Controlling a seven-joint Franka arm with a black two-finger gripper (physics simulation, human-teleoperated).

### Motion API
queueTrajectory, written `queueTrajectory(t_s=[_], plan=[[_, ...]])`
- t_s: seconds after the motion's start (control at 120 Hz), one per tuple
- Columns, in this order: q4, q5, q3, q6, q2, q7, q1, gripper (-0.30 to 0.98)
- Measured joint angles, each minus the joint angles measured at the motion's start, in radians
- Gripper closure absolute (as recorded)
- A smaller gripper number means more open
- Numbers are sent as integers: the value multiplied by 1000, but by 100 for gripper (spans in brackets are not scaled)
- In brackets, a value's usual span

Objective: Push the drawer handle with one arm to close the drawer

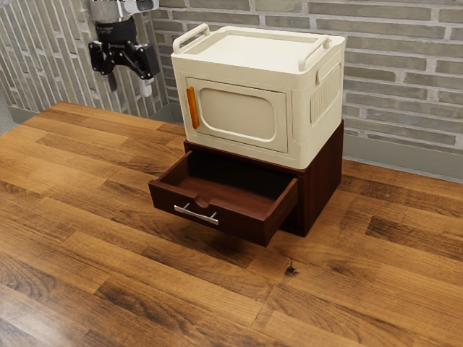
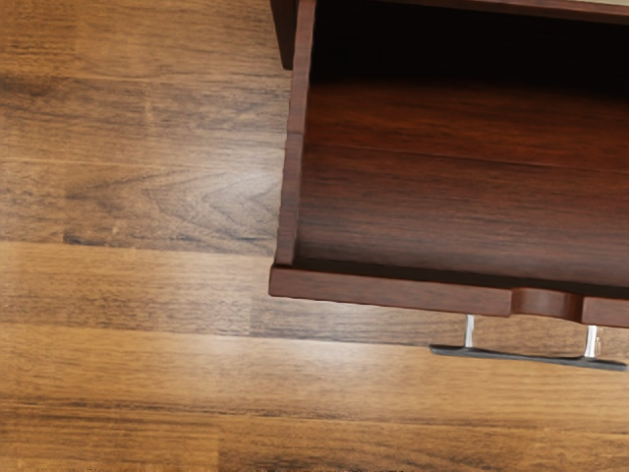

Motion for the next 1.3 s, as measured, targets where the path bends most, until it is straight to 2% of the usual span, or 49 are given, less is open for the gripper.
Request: queueTrajectory(t_s=[0.042, 0.092, 0.283, 0.383, 0.533, 0.567, 0.658, 0.717, 0.758, 0.817, 0.9, 1.008, 1.142, 1.3], plan=[[0, -3, 67, -4, -1, 0, -56, 0], [1, -5, 101, -7, -2, 0, -82, 0], [1, -22, 124, -16, -2, 0, -91, 0], [60, -68, 108, -43, -169, -1, -61, 0], [41, -109, 26, -118, -299, -28, -52, 0], [-81, -102, -4, -117, -390, -36, -39, 0], [-648, -89, -68, -49, -799, -57, -22, 0], [-948, -89, -96, 4, -1035, -69, -7, 0], [-1092, -90, -111, 40, -1126, -76, -7, 0], [-1239, -97, -130, 91, -1180, -86, -10, 4], [-1383, -104, -141, 170, -1202, -98, -18, 16], [-1451, -108, -147, 284, -1176, -105, -45, 38], [-1468, -107, -166, 480, -939, -100, -41, 59], [-1407, -93, -203, 684, -739, -87, -14, 71]])
